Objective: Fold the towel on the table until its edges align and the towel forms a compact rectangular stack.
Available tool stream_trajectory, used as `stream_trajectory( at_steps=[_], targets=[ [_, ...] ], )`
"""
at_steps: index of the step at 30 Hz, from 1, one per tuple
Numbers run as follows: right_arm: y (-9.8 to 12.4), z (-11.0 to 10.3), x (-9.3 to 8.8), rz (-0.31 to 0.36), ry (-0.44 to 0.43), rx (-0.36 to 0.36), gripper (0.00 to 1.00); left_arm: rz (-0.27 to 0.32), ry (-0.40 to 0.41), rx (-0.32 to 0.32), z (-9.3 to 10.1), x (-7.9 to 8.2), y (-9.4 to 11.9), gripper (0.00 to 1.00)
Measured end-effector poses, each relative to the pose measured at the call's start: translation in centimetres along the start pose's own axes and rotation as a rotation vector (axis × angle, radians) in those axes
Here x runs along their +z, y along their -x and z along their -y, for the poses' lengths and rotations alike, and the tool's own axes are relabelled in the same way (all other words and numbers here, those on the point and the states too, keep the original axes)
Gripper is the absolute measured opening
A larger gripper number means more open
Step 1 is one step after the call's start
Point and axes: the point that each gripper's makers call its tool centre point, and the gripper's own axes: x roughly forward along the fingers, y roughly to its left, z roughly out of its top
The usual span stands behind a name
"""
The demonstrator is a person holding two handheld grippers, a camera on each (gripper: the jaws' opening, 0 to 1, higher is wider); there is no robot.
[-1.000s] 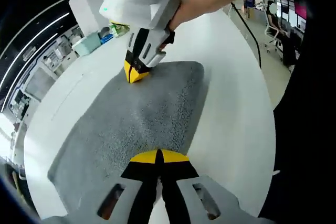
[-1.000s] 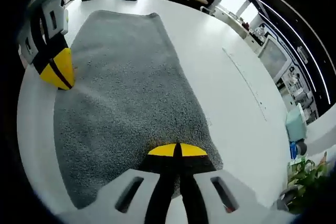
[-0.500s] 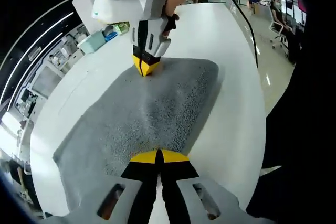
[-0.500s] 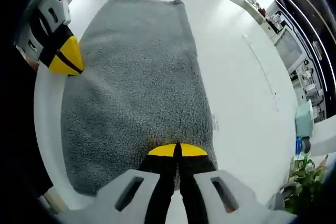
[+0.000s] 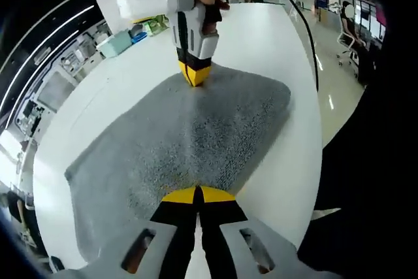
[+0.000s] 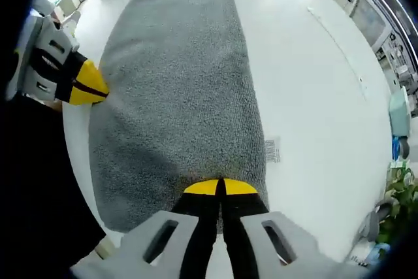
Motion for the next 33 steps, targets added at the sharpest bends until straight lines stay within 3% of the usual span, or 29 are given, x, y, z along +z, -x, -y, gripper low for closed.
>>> stream_trajectory(
  at_steps=[7, 10, 14, 23, 27, 33],
  targets=[
    [0.1, -0.9, -0.7, -0.075, -0.012, 0.039, 0.00, -0.030, -0.011, -0.004, -0.1, -0.4, 0.1, 0.01],
    [0.2, -1.4, -1.0, -0.101, -0.037, 0.057, 0.00, -0.064, -0.079, 0.015, -0.3, -0.7, 0.3, 0.01],
    [0.3, -2.2, -1.4, -0.113, -0.088, 0.092, 0.00, -0.083, -0.093, 0.023, -0.6, -0.9, 0.3, 0.01],
    [0.5, -3.0, -1.9, -0.057, -0.158, 0.132, 0.00, -0.078, -0.041, 0.024, -1.3, -1.3, 0.4, 0.01],
    [0.6, -3.7, -2.1, -0.032, -0.180, 0.153, 0.00, -0.076, 0.017, 0.022, -1.9, -1.6, 0.4, 0.01],
    [0.7, -4.3, -2.0, 0.002, -0.153, 0.161, 0.00, -0.063, 0.069, 0.022, -2.3, -1.8, 0.4, 0.01]
  ],
)
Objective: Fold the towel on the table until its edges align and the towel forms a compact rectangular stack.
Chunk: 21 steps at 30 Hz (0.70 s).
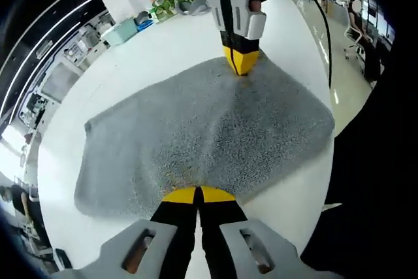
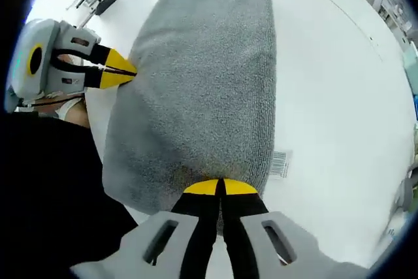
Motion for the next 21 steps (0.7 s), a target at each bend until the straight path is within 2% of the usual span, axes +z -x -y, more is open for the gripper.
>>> stream_trajectory(
  at_steps=[3, 8, 14, 18, 21],
  targets=[
    [0.0, -0.4, 0.0, 0.020, 0.051, 0.018, 0.00, 0.003, 0.038, -0.003, -0.3, -0.1, -0.1, 0.01],
    [-0.1, -1.2, 0.1, 0.082, 0.000, 0.078, 0.00, 0.004, 0.062, 0.011, -1.0, -0.3, -0.1, 0.01],
    [-0.1, -2.1, -0.1, 0.162, -0.035, 0.118, 0.00, 0.003, 0.074, 0.025, -1.5, -0.4, -0.2, 0.01],
    [-0.1, -2.5, 0.0, 0.200, -0.034, 0.112, 0.00, 0.008, 0.094, 0.029, -1.9, -0.5, -0.3, 0.01],
    [-0.1, -2.8, 0.1, 0.219, -0.013, 0.076, 0.00, 0.012, 0.098, 0.029, -2.0, -0.5, -0.3, 0.01]
  ],
)
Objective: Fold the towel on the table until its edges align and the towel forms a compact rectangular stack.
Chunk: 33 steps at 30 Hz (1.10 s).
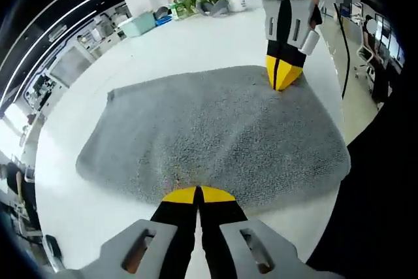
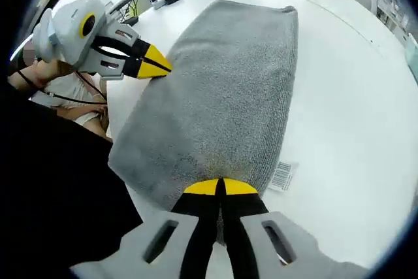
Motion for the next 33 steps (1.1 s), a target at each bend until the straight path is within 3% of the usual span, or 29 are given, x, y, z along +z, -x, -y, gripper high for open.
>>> stream_trajectory(
  at_steps=[13, 24, 33],
  targets=[
    [-0.6, -1.7, 0.3, -0.003, 0.036, 0.006, 0.00, -0.015, -0.045, 0.014, -1.7, 0.2, -0.7, 0.01],
    [-0.9, -3.0, 0.5, -0.023, 0.083, -0.002, 0.00, -0.013, -0.037, 0.003, -2.5, 0.3, -0.9, 0.01],
    [-0.8, -3.1, 0.4, 0.036, 0.133, -0.086, 0.00, 0.023, 0.101, -0.052, -2.9, 0.2, -1.0, 0.01]
  ],
)
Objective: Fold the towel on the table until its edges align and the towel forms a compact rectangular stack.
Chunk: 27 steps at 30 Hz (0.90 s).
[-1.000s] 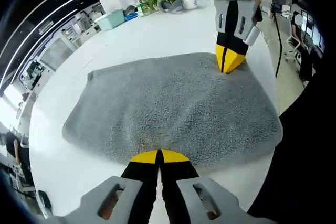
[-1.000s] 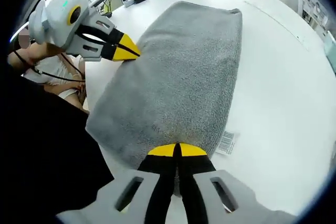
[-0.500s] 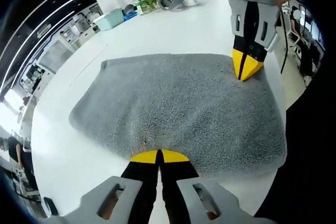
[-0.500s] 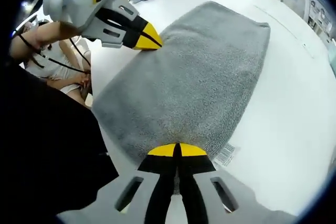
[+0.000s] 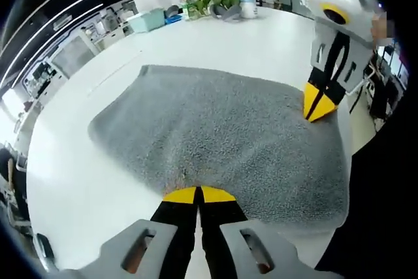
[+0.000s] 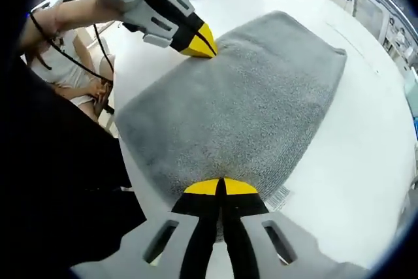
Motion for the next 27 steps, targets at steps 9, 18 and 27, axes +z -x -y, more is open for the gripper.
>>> stream_trajectory(
  at_steps=[9, 18, 27],
  targets=[
    [0.0, -0.1, 0.3, 0.085, 0.086, -0.107, 0.00, -0.036, 0.005, -0.040, -0.3, 0.4, -0.4, 0.01],
    [-0.1, -0.7, 0.6, 0.201, 0.084, -0.170, 0.00, -0.147, -0.047, -0.120, -1.0, 1.0, -1.2, 0.01],
    [0.0, -0.9, 0.7, 0.249, 0.127, -0.203, 0.00, -0.177, -0.077, -0.154, -0.6, 0.8, -1.1, 0.01]
  ],
)
